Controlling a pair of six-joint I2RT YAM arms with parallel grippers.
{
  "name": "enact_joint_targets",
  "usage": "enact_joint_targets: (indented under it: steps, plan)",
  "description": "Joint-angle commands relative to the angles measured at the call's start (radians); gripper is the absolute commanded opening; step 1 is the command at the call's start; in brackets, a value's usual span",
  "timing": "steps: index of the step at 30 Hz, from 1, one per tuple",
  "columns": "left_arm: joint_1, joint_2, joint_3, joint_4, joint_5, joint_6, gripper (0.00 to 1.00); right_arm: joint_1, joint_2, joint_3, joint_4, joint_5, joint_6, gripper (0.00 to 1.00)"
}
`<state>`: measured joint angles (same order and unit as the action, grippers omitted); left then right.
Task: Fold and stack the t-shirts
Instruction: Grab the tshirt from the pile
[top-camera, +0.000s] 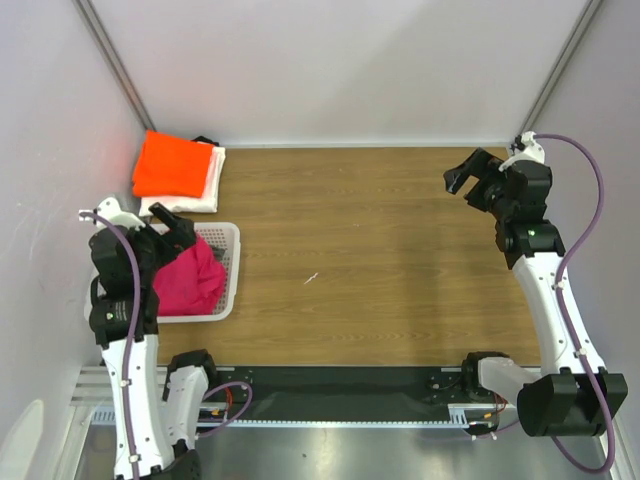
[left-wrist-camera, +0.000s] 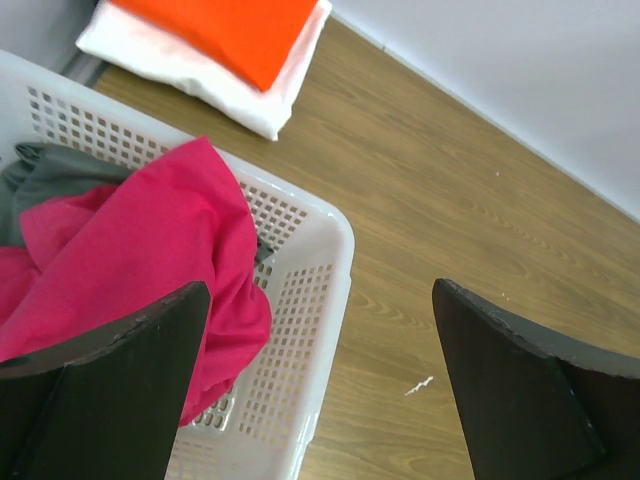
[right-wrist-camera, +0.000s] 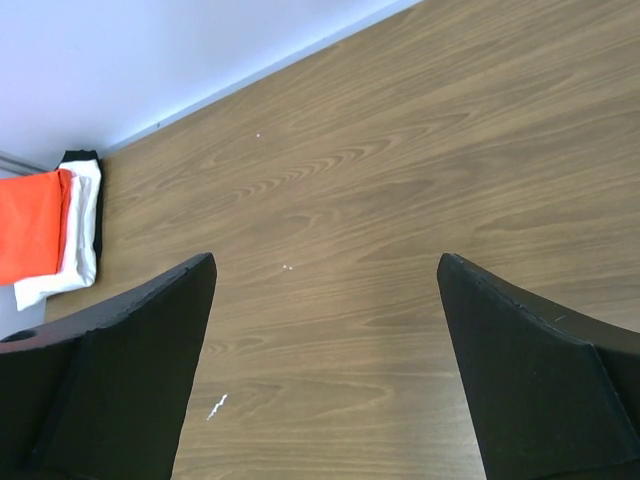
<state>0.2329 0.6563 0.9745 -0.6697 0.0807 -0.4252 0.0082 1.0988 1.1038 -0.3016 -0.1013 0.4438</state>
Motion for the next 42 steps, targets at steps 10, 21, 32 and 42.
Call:
enact_joint_targets:
  steps: [10,21,32,42]
  plan:
    - [-0.009,0.210,0.300,-0.218,-0.134,0.013,1.00,-0.001,-0.008,0.010,-0.041,0.031,-0.027,1.00]
    - [-0.007,0.334,0.021,-0.111,-0.226,-0.112,1.00,-0.033,0.010,-0.053,-0.087,0.022,0.033,1.00]
    - [0.008,0.552,-0.167,0.079,-0.349,-0.208,0.96,-0.039,-0.062,-0.139,-0.082,0.037,0.064,1.00]
    - [0.006,0.522,-0.142,0.056,-0.401,-0.216,0.00,-0.050,-0.073,-0.114,-0.096,0.046,0.042,1.00]
